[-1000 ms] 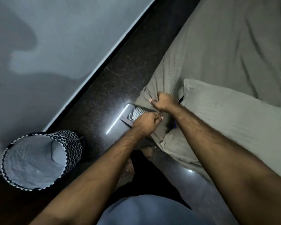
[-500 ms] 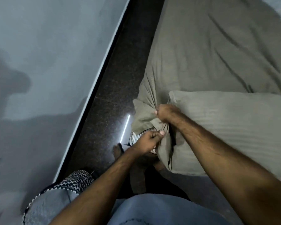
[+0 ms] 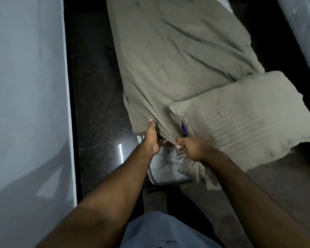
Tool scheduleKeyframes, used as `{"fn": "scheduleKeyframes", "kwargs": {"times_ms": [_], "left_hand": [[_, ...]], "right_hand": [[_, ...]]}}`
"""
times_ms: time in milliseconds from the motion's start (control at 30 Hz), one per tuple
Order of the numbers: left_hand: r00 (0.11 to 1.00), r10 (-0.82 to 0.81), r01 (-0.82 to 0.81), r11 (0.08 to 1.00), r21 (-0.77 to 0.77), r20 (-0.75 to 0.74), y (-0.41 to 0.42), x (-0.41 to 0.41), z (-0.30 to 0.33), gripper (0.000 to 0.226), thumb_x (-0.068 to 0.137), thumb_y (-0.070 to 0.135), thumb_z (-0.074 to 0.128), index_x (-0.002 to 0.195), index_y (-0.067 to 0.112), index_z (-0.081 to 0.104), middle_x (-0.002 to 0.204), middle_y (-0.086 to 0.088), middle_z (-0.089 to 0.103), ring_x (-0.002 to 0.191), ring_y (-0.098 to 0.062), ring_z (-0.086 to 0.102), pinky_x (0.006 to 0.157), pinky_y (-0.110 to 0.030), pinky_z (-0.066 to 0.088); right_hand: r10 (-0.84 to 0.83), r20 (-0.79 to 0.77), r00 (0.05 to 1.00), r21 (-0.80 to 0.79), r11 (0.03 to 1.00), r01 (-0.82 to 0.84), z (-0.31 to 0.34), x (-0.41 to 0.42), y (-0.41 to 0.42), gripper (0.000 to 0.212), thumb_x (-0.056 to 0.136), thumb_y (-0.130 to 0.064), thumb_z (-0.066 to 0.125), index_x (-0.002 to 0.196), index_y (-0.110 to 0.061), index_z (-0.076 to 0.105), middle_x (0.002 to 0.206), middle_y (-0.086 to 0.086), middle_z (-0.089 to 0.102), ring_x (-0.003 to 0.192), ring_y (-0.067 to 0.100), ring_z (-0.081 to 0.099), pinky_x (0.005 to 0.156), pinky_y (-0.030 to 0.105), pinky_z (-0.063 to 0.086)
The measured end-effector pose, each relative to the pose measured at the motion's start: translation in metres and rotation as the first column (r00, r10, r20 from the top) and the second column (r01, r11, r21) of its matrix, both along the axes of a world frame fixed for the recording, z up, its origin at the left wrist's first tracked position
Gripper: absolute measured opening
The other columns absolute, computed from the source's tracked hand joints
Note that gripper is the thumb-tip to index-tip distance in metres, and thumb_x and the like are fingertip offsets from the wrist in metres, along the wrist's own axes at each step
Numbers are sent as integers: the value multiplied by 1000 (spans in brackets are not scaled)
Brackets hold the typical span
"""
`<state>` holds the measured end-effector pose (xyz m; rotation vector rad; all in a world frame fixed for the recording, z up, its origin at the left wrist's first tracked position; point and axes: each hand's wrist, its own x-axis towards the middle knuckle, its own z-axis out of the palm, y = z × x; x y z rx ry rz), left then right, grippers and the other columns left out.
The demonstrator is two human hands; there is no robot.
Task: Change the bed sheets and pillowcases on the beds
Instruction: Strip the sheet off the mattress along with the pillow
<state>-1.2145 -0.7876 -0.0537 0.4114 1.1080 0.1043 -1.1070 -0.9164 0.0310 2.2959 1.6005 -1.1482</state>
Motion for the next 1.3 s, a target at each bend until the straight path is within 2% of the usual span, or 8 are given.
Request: {"fn": "scheduleKeyframes", "kwargs": {"times_ms": [167, 267, 367, 500, 700, 900, 1067, 1300], "left_hand": [[949, -141, 183, 974, 130, -282, 59, 6, -5, 33, 106, 28, 50, 77, 14, 55, 57, 1, 60, 48, -10, 53, 37, -16, 37], [953, -201, 247, 949, 197, -224, 70, 10, -9, 36, 109, 21, 41, 74, 16, 48, 36, 11, 50, 29, 1, 44, 32, -13, 27], [899, -309, 377, 906, 190, -311, 65, 11, -27, 28, 106, 22, 45, 82, 13, 54, 48, 8, 62, 39, 0, 53, 38, -13, 38], [871, -312, 392, 907, 154, -379, 38, -9, -55, 42, 100, 37, 60, 134, 14, 53, 128, -2, 62, 111, -18, 60, 104, -41, 49], [957, -160, 172, 985, 31, -241, 10, -9, -36, 55, 104, 58, 35, 101, 11, 64, 86, -4, 64, 74, -18, 63, 54, -29, 56], [967, -49, 102, 974, 202, -250, 12, 13, -33, 20, 105, 27, 54, 109, 9, 61, 102, -10, 68, 76, -20, 62, 59, -29, 53], [839, -62, 395, 751, 528, -540, 17, -6, -34, 41, 104, 37, 51, 106, 1, 71, 97, -12, 69, 90, -24, 62, 78, -32, 49], [916, -132, 371, 636, 676, -378, 29, -49, 6, 27, 106, 29, 50, 93, 13, 69, 91, -1, 71, 88, -15, 62, 81, -32, 50]], "right_hand": [[-11, 125, 992, -8, 1000, 12, 6, -8, -2, 24, 104, -33, 47, 117, -15, 57, 110, 12, 69, 101, 31, 65, 76, 33, 41], [-23, 169, 985, -24, 999, 28, 7, -15, 2, 20, 105, -35, 44, 113, -22, 56, 107, 8, 68, 101, 28, 65, 71, 27, 35], [-72, 135, 988, -10, 997, 74, 3, -20, -5, 20, 103, -41, 45, 108, -26, 57, 105, 8, 69, 100, 29, 65, 75, 31, 41], [-105, 104, 989, -17, 994, 108, 5, -13, -6, 24, 105, -42, 42, 111, -23, 56, 113, 9, 67, 106, 29, 63, 77, 33, 41], [-111, 134, 985, 24, 994, 108, 3, -16, -8, 25, 104, -42, 43, 113, -24, 57, 113, 11, 67, 105, 30, 63, 78, 36, 43], [-88, 135, 987, 37, 996, 83, 1, -23, -10, 24, 104, -41, 43, 112, -22, 57, 110, 9, 69, 103, 28, 64, 76, 33, 42], [-40, 114, 993, 14, 999, 39, 7, -18, -7, 24, 105, -37, 42, 120, -26, 56, 121, 5, 67, 111, 27, 61, 79, 33, 39], [-185, 22, 983, -10, 983, 185, -7, -13, 8, 27, 100, -36, 46, 116, -27, 65, 123, 8, 65, 115, 29, 61, 91, 33, 48]]}}
